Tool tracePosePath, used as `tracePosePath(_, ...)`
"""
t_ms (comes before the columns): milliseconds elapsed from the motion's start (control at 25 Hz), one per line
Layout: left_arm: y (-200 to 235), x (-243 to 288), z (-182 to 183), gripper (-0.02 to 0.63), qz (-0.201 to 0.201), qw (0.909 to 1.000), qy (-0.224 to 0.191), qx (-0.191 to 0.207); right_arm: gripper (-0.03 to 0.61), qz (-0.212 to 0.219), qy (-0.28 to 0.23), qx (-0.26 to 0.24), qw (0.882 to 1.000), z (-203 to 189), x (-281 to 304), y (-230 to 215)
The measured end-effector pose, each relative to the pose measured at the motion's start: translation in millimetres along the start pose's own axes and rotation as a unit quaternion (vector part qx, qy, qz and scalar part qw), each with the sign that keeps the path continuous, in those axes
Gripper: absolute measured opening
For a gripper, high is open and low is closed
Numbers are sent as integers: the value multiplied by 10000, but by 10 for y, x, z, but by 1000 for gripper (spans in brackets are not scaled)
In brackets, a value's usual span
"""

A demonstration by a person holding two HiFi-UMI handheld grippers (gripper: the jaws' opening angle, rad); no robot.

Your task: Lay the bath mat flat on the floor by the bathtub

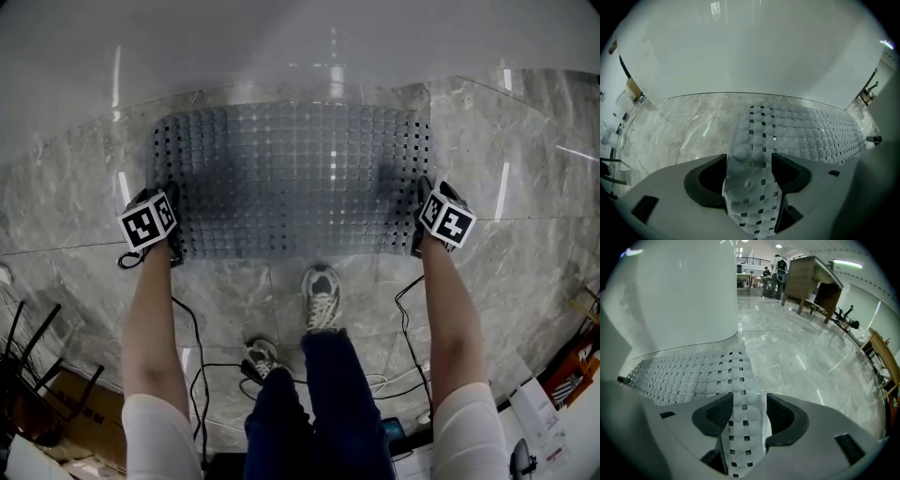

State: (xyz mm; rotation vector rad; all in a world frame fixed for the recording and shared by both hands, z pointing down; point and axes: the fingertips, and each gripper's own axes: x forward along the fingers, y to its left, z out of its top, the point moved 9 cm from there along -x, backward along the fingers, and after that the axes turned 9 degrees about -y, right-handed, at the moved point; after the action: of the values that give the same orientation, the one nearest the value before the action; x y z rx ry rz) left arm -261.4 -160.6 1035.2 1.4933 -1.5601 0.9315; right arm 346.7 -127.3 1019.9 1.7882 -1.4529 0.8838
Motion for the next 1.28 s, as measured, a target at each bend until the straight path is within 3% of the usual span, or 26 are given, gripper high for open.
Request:
tracePosePath(320, 1, -212, 4, 283, 153, 9998, -92, 2, 213, 91, -237, 83, 9996, 70, -112, 30)
tracePosePath(560, -99, -424, 86, 162, -11, 9993, -174, 323, 207, 212, -191, 120, 9995, 151, -286, 61)
tracePosePath(680, -157, -547, 144, 67, -49, 9988, -223, 441, 140, 447, -151, 112, 9988, 184, -361, 95)
tracePosePath(840, -217, -730, 178, 48, -184, 9988, -260, 365, 44, 707, -229, 111, 9972, 254, -531, 134)
tracePosePath(1280, -415, -1283, 406, 38, -642, 9964, -552, -46, 29, 1164, -459, 318, 9916, 530, -1033, 212)
